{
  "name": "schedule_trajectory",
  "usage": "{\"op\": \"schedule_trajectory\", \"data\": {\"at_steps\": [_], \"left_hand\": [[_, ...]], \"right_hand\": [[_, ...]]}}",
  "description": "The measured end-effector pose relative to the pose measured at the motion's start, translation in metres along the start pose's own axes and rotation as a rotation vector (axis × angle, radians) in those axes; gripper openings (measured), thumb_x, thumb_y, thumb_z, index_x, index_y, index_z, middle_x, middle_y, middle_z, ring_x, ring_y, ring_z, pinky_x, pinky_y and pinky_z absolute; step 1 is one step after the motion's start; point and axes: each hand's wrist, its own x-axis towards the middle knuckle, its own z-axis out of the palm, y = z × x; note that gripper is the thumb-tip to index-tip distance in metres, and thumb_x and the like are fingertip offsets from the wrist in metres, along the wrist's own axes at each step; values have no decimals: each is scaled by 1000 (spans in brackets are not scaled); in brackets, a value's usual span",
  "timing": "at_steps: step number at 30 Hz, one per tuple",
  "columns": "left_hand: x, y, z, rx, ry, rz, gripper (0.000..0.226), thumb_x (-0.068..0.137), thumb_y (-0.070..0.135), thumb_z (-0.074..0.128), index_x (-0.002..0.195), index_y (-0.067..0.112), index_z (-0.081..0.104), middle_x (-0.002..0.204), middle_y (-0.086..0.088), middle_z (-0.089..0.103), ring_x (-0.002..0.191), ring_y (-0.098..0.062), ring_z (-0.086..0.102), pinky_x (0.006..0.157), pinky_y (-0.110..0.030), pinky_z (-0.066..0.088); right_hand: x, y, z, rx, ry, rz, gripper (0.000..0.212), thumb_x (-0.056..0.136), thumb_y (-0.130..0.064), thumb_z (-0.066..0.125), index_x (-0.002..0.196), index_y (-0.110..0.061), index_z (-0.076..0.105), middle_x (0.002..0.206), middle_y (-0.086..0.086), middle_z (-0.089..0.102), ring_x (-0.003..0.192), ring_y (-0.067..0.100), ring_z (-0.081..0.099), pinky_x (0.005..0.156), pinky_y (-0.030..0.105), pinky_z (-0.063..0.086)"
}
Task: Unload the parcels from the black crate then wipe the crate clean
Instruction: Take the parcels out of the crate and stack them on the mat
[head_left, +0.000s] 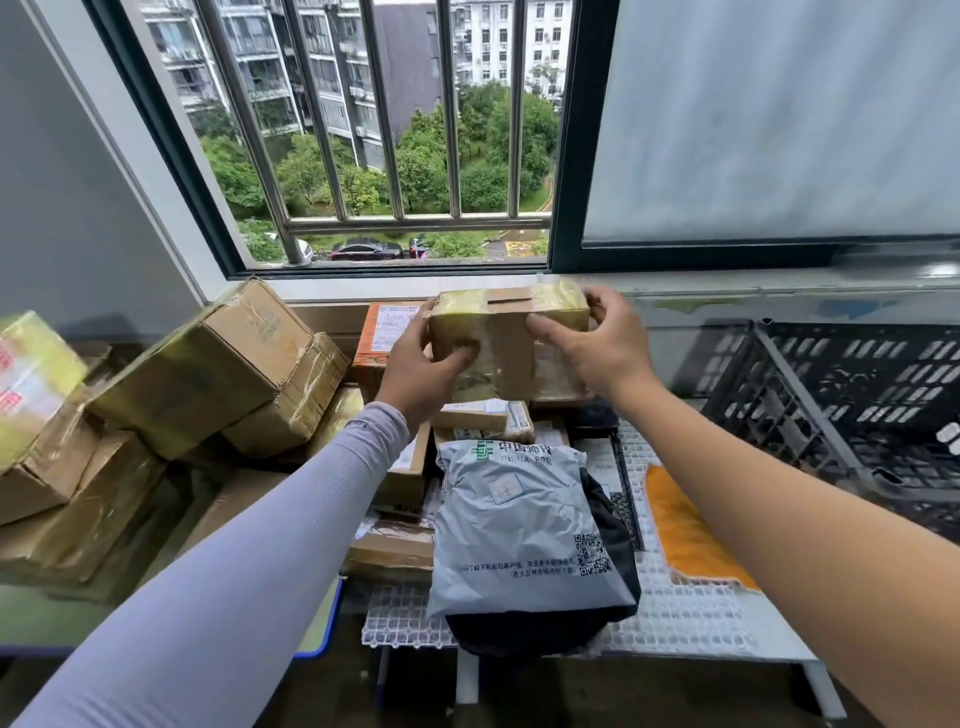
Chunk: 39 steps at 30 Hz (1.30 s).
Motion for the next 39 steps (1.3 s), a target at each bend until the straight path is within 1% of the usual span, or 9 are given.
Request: {"op": "schedule_trajectory", "data": {"at_steps": [4,7,10,15,19,23,27,33,39], "left_hand": [[-5,-6,-4,-35,4,-105,26,92,24,79,114,20,67,108,-3,72,106,-32,70,94,-52,58],[-11,-11,-4,-47,6,-165,59,81,46,83,127,14,67,116,-4,73,109,-26,70,96,-49,58],[-19,-15,-1,-105,14,-237,51,93,36,76,135,11,64,121,-8,73,109,-26,71,90,-48,61],[-29,-32,4,-121,51,-310,31,96,36,73,121,18,72,106,-1,77,90,-15,74,72,-36,64],[-34,-38,7,-132,89,-346,43,92,41,77,127,18,71,113,-2,77,100,-20,74,75,-38,65],[-46,-38,7,-213,27,-498,43,96,39,72,134,20,64,118,-2,73,89,-19,68,50,-28,56],[-57,-45,2,-274,-40,-592,24,101,40,64,119,26,71,124,0,73,91,-23,69,60,-37,61],[-71,-48,-5,-353,-50,-680,45,102,61,49,114,26,75,124,2,71,113,-32,66,84,-55,61],[-79,-48,-2,-465,-51,-665,33,106,48,51,115,28,74,114,1,67,104,-26,61,86,-56,57]], "right_hand": [[2,8,-9,205,-170,137,78,70,-82,67,125,-26,69,127,3,70,120,19,62,108,56,48],[3,22,-16,345,-238,303,107,57,-94,67,139,-25,61,147,4,58,141,32,48,116,63,34],[-4,33,-19,363,-247,399,90,65,-92,63,132,-32,66,138,5,65,129,31,60,105,56,50],[-16,42,-21,394,-201,450,51,99,-59,57,115,-13,70,96,6,73,83,24,71,80,45,61],[-28,51,-14,380,-164,469,45,100,-44,63,119,-4,71,107,16,76,85,22,70,75,42,62],[-40,62,-13,417,-164,513,40,99,-46,64,112,-9,73,94,5,76,87,21,67,71,37,57],[-51,78,-14,486,-173,556,48,99,-57,57,110,-13,72,93,0,77,87,19,68,82,39,53],[-67,90,-23,523,-212,600,56,101,-64,45,104,-15,70,82,2,77,76,16,70,72,33,54],[-79,94,-22,575,-171,565,26,100,-43,62,96,-18,67,78,-4,74,68,11,68,72,33,55]]}}
